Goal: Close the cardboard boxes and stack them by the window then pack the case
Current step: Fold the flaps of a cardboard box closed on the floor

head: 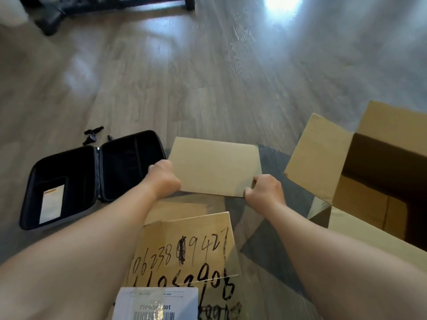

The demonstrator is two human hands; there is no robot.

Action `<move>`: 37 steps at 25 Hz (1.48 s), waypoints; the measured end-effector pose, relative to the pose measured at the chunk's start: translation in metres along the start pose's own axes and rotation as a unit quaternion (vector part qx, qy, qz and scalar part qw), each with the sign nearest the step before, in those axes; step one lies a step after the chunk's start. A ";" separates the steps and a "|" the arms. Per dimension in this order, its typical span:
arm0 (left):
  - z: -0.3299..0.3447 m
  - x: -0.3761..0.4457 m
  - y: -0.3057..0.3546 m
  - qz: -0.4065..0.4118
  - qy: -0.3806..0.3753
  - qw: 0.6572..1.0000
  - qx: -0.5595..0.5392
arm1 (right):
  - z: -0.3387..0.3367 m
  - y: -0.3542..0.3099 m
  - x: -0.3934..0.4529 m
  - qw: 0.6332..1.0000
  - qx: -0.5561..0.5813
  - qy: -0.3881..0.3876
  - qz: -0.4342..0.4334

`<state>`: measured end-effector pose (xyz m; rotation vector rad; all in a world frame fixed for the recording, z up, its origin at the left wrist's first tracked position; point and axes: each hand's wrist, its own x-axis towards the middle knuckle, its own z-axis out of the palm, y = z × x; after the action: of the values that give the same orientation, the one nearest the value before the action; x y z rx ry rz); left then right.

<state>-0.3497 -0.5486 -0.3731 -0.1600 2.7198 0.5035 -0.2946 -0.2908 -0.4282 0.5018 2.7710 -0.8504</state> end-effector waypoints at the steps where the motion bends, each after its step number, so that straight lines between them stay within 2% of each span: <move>1: -0.013 0.000 0.001 0.009 0.028 1.000 -0.008 | -0.007 -0.010 -0.001 1.000 0.009 0.009 -0.014; 6: -0.081 -0.012 0.008 0.024 0.143 0.987 -0.062 | -0.052 -0.062 -0.013 0.993 0.025 0.080 -0.085; 10: -0.100 -0.025 0.064 0.086 0.191 0.975 -0.077 | -0.108 -0.051 -0.024 0.987 0.017 0.152 -0.046; 15: -0.063 -0.041 0.146 0.153 0.123 0.979 -0.050 | -0.159 0.024 -0.043 0.983 -0.002 0.183 0.012; 21: 0.022 -0.067 0.232 0.215 0.033 0.975 -0.039 | -0.195 0.134 -0.084 0.970 -0.052 0.224 0.073; 26: 0.084 -0.092 0.292 0.285 -0.018 0.958 -0.031 | -0.215 0.212 -0.126 0.963 -0.069 0.210 0.157; 33: 0.137 -0.111 0.316 0.306 -0.090 0.948 0.010 | -0.221 0.270 -0.149 0.957 -0.076 0.177 0.218; 37: 0.143 -0.110 0.313 0.337 -0.076 0.937 0.053 | -0.201 0.276 -0.146 0.954 -0.044 0.174 0.239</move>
<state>-0.2547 -0.2007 -0.3546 0.8301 2.5841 0.5126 -0.0740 0.0006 -0.3625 1.3486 2.7614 -0.5630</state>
